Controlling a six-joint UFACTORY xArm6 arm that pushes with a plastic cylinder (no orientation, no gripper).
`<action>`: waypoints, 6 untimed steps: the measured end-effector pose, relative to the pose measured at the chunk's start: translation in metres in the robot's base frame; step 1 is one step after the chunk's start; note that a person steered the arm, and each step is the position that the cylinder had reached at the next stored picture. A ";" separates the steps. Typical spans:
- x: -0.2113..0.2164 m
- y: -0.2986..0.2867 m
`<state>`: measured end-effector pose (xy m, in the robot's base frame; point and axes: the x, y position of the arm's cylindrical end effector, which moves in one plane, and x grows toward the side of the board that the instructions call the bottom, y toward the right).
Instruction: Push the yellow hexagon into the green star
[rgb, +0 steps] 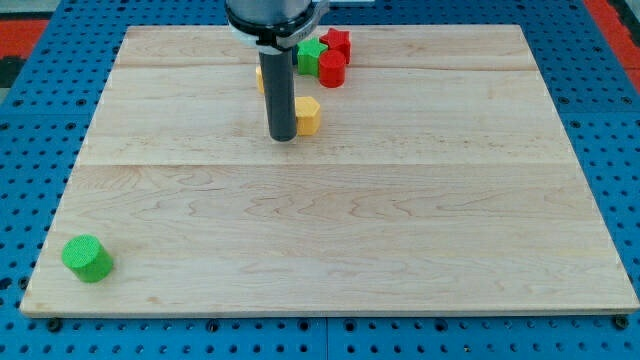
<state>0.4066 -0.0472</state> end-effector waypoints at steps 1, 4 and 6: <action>0.007 0.022; -0.097 0.032; -0.051 0.086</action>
